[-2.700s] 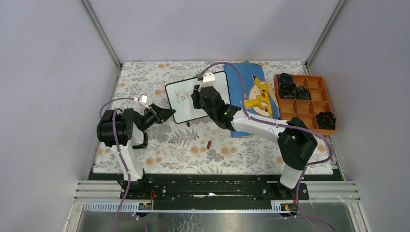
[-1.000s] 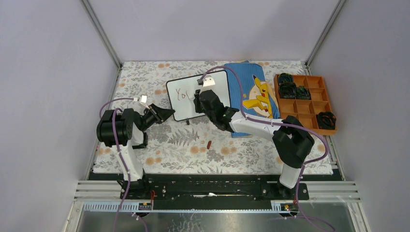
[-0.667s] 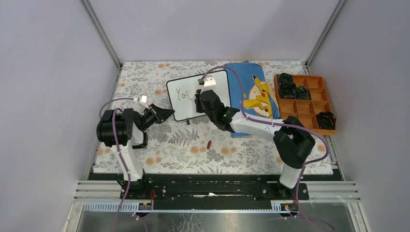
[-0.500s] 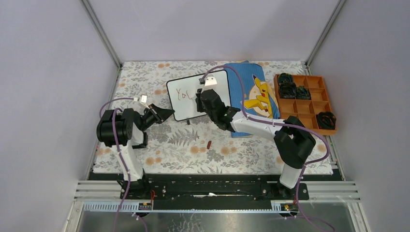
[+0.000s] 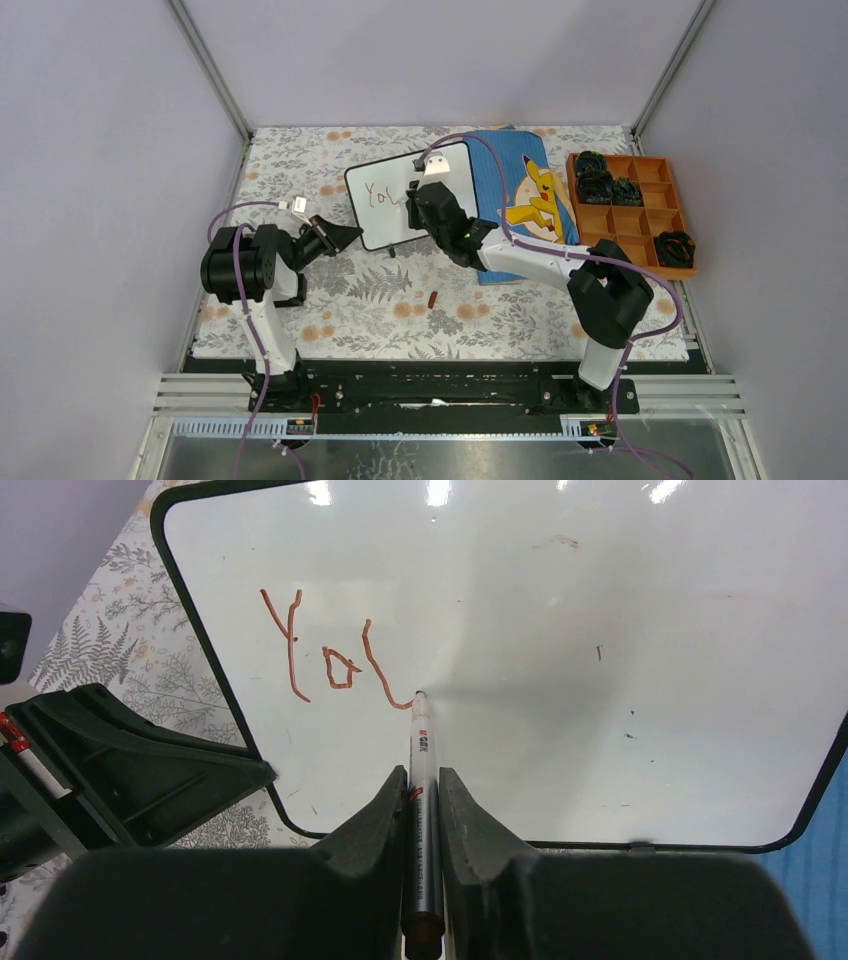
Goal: Write a sentence on the whiteboard
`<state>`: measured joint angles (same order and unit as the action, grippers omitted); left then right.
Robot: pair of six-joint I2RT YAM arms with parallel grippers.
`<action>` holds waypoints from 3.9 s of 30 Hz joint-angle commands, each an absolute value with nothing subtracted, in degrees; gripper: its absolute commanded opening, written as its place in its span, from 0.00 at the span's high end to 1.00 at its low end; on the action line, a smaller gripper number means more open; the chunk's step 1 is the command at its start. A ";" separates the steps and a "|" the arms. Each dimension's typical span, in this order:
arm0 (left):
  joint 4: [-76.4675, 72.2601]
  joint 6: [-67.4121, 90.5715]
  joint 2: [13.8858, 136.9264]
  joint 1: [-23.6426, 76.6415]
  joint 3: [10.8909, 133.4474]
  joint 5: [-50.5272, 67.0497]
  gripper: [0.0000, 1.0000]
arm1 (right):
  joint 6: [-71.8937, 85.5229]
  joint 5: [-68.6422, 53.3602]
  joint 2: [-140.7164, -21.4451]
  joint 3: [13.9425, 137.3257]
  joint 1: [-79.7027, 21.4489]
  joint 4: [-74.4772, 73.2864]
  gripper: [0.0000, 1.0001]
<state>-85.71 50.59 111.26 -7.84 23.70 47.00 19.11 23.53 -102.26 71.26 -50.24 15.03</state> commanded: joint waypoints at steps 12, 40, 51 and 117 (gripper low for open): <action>-87.31 50.12 111.46 -7.58 24.61 47.55 1.00 | 17.43 26.10 -101.81 77.85 -48.57 14.83 1.00; -87.10 50.01 111.45 -7.52 24.61 47.55 1.00 | 17.75 23.43 -102.64 78.88 -48.34 15.63 1.00; -87.01 50.01 111.49 -7.48 24.70 47.55 1.00 | 17.87 23.36 -103.68 79.10 -48.26 15.04 1.00; -89.17 51.12 111.95 -7.41 24.70 48.58 0.54 | 23.16 24.62 -85.42 65.35 -48.15 17.34 1.00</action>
